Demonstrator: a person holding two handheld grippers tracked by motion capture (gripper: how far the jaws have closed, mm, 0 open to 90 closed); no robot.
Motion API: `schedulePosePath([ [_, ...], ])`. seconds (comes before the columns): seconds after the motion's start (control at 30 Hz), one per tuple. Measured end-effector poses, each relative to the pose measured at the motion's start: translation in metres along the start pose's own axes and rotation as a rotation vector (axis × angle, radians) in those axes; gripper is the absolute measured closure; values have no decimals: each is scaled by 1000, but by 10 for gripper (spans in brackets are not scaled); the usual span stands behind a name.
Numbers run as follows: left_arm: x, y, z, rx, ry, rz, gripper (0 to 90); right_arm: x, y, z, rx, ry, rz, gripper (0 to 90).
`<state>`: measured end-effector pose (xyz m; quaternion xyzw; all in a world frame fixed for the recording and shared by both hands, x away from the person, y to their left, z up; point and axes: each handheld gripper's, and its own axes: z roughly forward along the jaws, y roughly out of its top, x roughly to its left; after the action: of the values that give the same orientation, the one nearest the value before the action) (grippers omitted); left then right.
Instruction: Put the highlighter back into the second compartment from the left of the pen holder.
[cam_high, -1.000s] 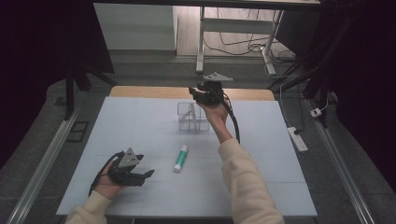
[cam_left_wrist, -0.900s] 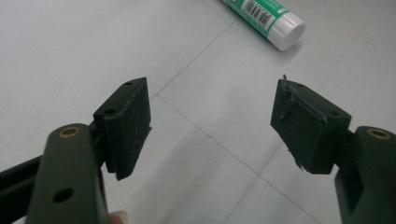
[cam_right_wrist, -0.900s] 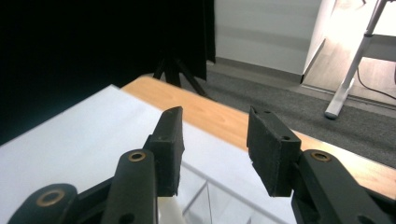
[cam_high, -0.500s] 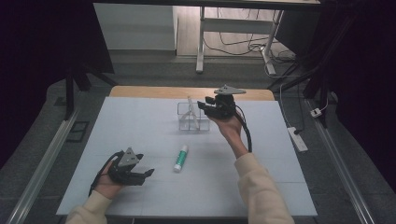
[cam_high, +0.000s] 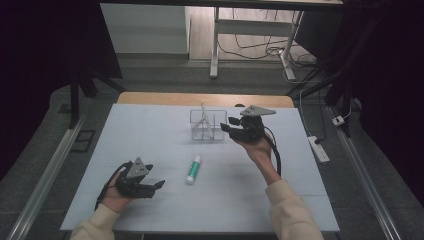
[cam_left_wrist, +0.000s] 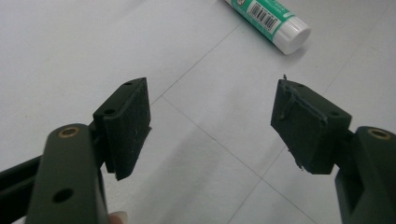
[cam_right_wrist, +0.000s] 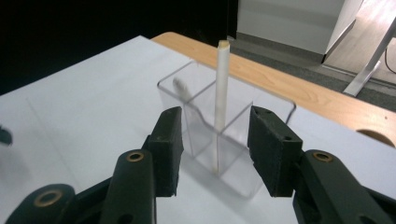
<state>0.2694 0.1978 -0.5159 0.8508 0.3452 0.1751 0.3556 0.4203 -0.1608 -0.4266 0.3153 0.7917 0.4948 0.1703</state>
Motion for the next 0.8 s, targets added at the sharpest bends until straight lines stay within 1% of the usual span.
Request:
schedulePosePath([
  [0.13,0,0,0,0,2,-3,285,-1,-14,-17,13,13,-6,542],
  [0.23,0,1,0,1,4,-6,285,-3,-27,-29,24,15,-8,539],
  [0.37,0,1,0,1,6,-7,285,-7,-45,-44,49,5,-15,534],
  [0.5,1,1,0,0,9,-10,285,-10,-59,-56,55,-3,-13,532],
  [0.6,1,2,-1,-1,10,-11,285,-11,-68,-65,71,-21,-34,529],
  [0.67,1,2,-1,-1,11,-13,285,-13,-75,-70,81,-21,-44,528],
  [0.73,1,2,-1,0,13,-14,285,-16,-81,-75,73,-24,-37,528],
  [0.8,1,2,0,1,13,-15,285,-19,-86,-80,79,-26,-34,529],
])
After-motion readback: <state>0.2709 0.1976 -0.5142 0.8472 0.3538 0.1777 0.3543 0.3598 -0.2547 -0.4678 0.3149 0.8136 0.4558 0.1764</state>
